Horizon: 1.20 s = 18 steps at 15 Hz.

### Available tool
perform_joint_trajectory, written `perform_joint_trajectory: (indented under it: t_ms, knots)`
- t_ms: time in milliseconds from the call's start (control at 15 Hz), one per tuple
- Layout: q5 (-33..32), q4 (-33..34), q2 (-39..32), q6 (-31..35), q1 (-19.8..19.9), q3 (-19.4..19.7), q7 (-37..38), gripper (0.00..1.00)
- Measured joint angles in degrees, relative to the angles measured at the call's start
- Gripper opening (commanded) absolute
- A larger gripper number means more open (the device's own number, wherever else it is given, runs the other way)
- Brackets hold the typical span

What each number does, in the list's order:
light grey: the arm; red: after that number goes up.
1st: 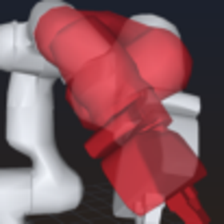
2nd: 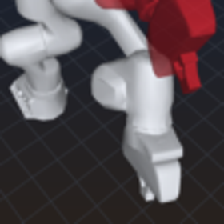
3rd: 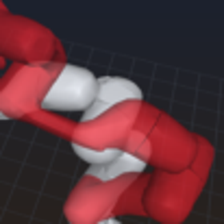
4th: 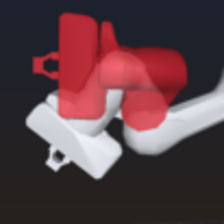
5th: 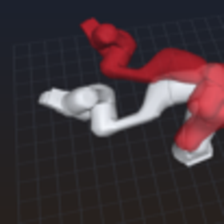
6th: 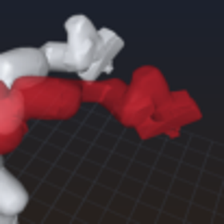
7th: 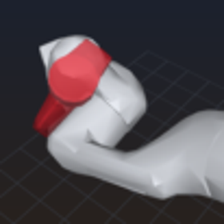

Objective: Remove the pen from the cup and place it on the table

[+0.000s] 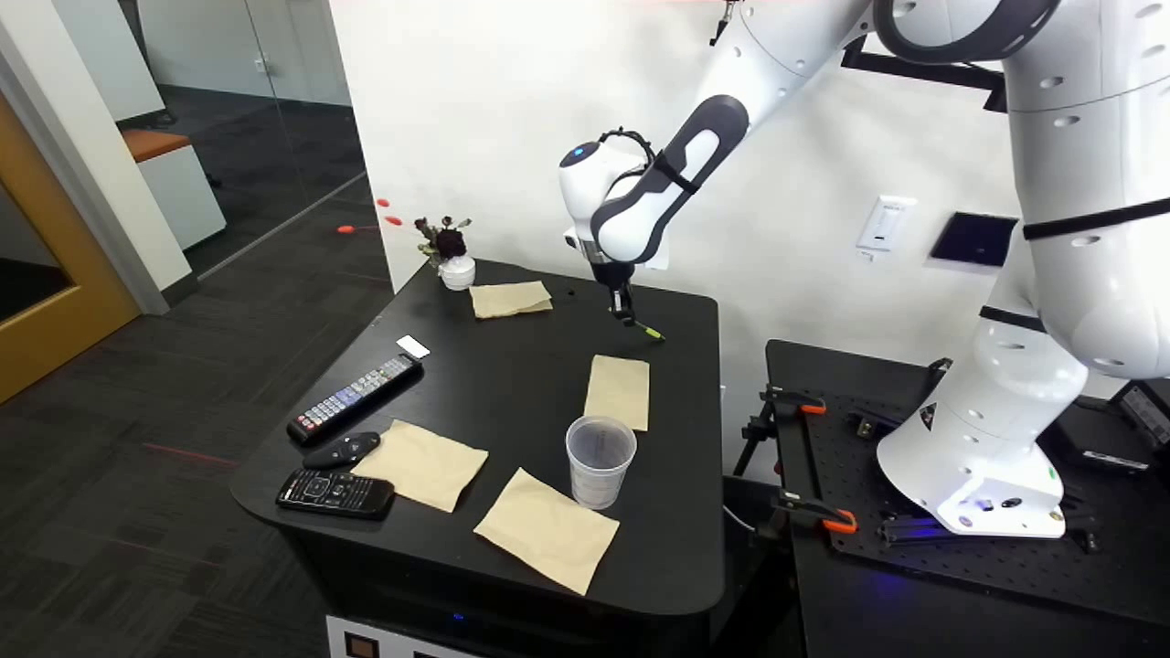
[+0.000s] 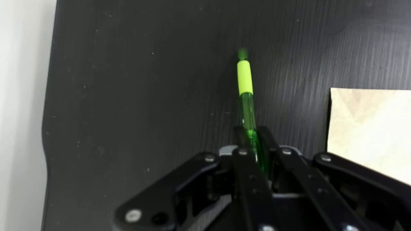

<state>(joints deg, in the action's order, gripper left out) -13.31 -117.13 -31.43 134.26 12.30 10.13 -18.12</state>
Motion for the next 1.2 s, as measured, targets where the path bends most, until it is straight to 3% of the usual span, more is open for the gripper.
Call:
perform_joint_trajectory:
  t_ms: [67,200,667,800,1200]
  knots:
    - [-0.24,0.20,-0.23,-0.07,-0.01,0.00,0.29,0.39]
    - [-0.49,0.52,-0.53,-0.19,-0.03,0.00,0.47,0.43]
    - [-1.18,1.10,-0.72,-0.19,-0.03,0.05,0.57,0.95]
    - [-1.18,1.19,-0.72,-0.19,-0.03,0.05,0.57,1.00]
    - [-1.32,1.26,-0.77,-0.18,-0.05,-0.02,0.55,1.00]
